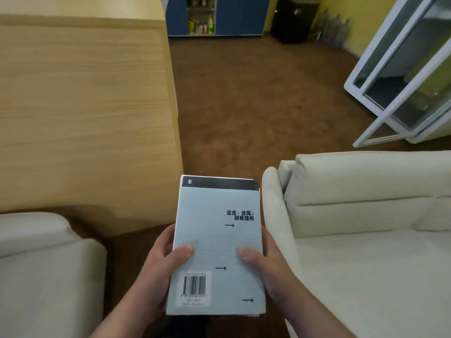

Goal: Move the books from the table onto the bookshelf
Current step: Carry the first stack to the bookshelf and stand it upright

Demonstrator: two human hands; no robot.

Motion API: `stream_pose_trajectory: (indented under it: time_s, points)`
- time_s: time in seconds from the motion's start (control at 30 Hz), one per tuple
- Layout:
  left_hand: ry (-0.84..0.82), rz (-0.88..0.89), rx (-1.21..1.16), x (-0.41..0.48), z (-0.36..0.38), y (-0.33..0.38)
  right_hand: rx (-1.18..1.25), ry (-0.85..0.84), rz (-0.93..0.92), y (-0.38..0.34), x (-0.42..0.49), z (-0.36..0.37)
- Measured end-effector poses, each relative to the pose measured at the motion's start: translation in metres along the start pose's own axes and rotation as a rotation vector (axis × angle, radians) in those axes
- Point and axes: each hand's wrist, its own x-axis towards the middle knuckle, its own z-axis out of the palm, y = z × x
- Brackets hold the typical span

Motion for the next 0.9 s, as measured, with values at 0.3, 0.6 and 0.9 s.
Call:
stream_pose_trajectory:
  time_s: [0.3,0.6,0.9]
  points:
    - [-0.117,-0.064,0.073,0.145,0.008,0.088,0.076,0.110,-0.063,-0.078,0.107,-0.010]
    - [-0.172,-0.134,0.143,0.293,0.072,0.124,0.157,0.209,-0.080,-0.126,0.210,-0.089]
    - [-0.230,-0.190,0.179,0.445,0.155,0.159,0.193,0.328,-0.099,-0.185,0.316,-0.189]
